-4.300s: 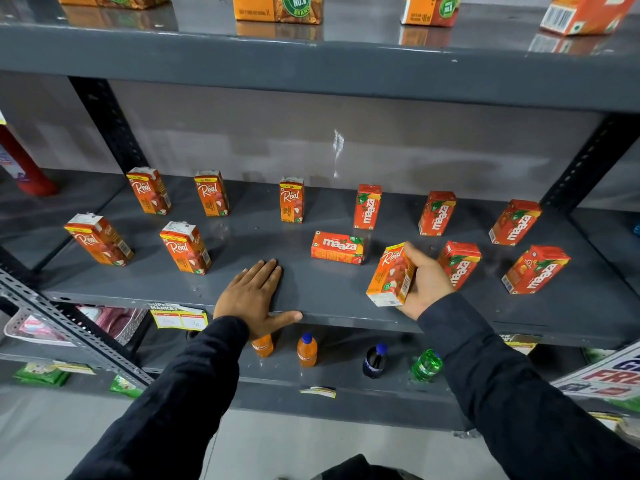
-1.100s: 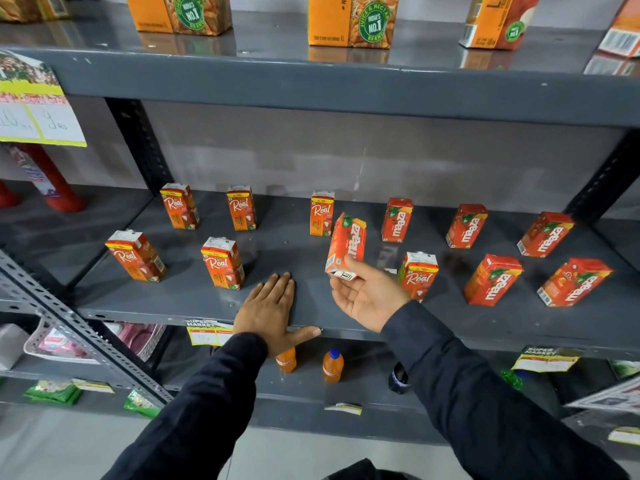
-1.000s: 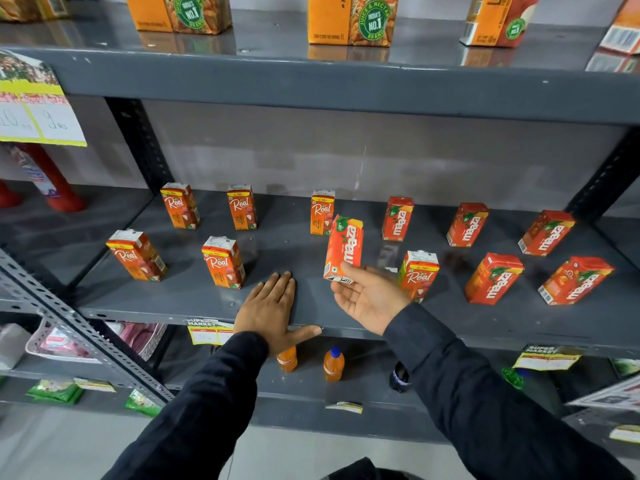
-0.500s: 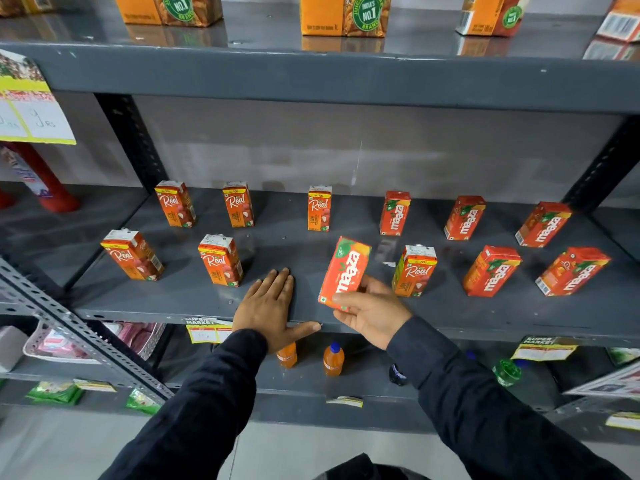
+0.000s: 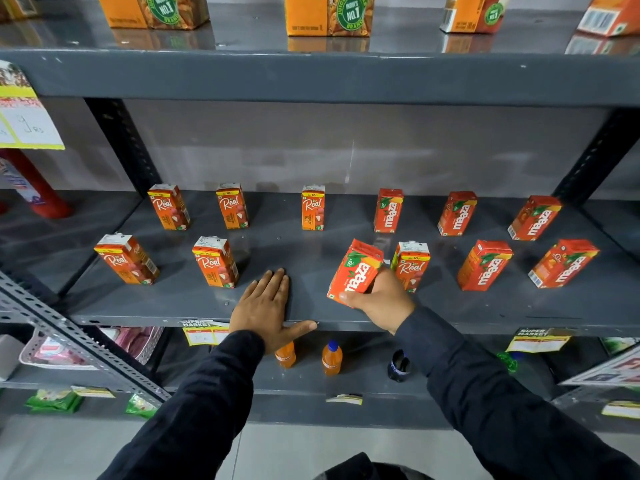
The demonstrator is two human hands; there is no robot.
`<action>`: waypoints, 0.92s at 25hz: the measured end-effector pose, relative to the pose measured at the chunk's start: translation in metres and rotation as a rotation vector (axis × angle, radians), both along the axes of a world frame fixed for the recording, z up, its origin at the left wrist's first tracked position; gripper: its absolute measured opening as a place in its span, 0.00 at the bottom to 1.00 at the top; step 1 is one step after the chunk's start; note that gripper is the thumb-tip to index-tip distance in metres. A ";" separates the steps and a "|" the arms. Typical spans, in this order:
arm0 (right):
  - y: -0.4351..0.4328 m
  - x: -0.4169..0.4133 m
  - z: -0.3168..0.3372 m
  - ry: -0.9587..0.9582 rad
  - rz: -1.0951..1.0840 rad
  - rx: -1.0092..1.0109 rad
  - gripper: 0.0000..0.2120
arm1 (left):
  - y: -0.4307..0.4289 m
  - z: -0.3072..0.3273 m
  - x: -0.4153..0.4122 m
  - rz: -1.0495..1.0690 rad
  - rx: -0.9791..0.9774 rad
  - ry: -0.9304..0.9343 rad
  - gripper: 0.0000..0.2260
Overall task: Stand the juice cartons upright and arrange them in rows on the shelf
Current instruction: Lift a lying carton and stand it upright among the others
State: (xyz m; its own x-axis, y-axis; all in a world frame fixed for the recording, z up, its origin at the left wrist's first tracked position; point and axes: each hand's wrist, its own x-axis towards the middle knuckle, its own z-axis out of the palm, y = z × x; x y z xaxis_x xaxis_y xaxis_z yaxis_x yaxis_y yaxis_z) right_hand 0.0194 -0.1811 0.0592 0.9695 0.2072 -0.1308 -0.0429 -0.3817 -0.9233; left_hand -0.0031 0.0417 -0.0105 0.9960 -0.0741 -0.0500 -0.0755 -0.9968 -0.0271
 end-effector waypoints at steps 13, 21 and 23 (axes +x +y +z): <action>-0.010 0.023 -0.018 -0.119 -0.074 -0.369 0.18 | 0.000 -0.001 -0.001 -0.003 0.004 -0.007 0.52; -0.031 -0.015 -0.043 -0.264 -0.139 -0.303 0.14 | 0.001 -0.002 0.000 -0.007 0.002 -0.019 0.53; -0.048 -0.030 -0.046 -0.385 -0.303 -0.277 0.12 | 0.001 -0.003 0.000 -0.006 0.004 -0.027 0.53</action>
State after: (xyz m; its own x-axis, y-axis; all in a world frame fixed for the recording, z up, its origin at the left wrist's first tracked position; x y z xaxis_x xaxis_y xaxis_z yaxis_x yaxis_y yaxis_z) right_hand -0.0110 -0.2292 0.0133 0.9689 -0.0797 0.2343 0.1319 -0.6348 -0.7613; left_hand -0.0035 0.0427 -0.0130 0.9965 -0.0803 -0.0230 -0.0810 -0.9962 -0.0329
